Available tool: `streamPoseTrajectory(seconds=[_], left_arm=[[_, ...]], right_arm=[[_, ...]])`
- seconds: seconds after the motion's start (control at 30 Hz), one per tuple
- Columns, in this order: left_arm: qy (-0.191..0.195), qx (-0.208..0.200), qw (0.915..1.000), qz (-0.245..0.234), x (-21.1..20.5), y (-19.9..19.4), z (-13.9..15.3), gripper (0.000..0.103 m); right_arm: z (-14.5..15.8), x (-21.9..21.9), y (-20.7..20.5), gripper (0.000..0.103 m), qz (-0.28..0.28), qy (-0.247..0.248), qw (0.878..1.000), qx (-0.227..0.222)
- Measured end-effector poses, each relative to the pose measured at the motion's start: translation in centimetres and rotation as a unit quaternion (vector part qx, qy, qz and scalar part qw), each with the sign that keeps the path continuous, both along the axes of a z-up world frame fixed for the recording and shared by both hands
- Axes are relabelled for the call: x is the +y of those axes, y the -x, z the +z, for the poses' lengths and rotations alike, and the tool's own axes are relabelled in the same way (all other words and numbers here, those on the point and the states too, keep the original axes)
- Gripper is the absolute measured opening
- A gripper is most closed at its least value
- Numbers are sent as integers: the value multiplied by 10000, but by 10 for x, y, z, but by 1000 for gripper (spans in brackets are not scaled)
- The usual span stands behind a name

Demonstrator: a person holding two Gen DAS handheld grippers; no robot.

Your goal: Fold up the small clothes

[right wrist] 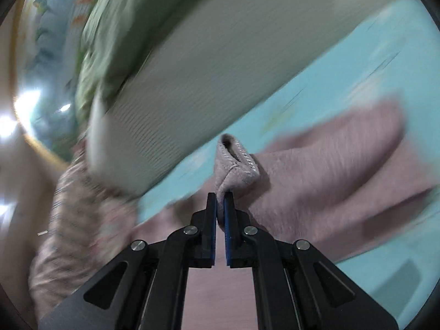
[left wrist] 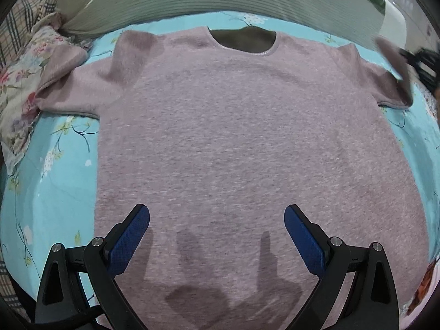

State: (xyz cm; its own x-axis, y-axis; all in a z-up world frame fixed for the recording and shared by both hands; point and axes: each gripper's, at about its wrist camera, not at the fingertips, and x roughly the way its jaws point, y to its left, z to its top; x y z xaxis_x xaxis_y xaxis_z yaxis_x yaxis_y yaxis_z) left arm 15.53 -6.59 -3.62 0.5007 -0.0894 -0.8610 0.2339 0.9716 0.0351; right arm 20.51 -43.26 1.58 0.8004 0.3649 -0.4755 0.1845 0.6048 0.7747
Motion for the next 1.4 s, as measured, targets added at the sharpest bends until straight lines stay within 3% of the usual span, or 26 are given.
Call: streamPoseTrajectory(seconds=[0.17,0.3,0.5,0.57,0.63,0.67,0.7,0.93,1.1,1.17,1.27,1.33,1.37,1.4], left_arm=[[183,-164,9996,168,24,1,6,99],[488,-161,9980,372,55,-1,8,99],[806,-217,9952,502,86,-10,8,99],[869,-211,9948,485,91,-16,6,99],[898,-179,9948,450,93,-25,3,99],[929,-165,9946,430,93,-30,2,99],[973,-163,9943,414,94,-35,1,99],[1265,18,9907,496,87,-98,-12,99],[1322,19,9882,777,89,-153,-15,98],[1287,-50,9868,983,92,-174,-15,92],[1328,-172,9856,1032,93,-192,-12,66],[1260,-209,9880,865,84,-198,-13,40],[1153,-218,9898,807,79,-202,-15,34],[1033,-240,9917,731,72,-202,-15,11]], right_arm=[[-36,127,-73,6,980,-483,9938,213],[-52,211,-118,6,1587,-554,9852,338],[-77,257,-143,9,1973,-728,9763,518],[-82,261,-145,14,2031,-683,9742,705],[-88,259,-143,32,2046,-794,9719,850],[-87,255,-139,48,2020,-827,9722,848],[-84,249,-133,54,1953,-813,9741,798],[-45,184,-63,54,1232,-497,9907,300],[-36,138,1,54,546,-382,9976,212],[-38,125,26,54,297,-312,9988,248],[-40,110,48,54,43,-185,9993,325],[-40,101,57,54,-97,-76,9993,349],[-38,96,60,54,-157,1,9993,349],[-36,90,64,54,-233,110,9990,360]])
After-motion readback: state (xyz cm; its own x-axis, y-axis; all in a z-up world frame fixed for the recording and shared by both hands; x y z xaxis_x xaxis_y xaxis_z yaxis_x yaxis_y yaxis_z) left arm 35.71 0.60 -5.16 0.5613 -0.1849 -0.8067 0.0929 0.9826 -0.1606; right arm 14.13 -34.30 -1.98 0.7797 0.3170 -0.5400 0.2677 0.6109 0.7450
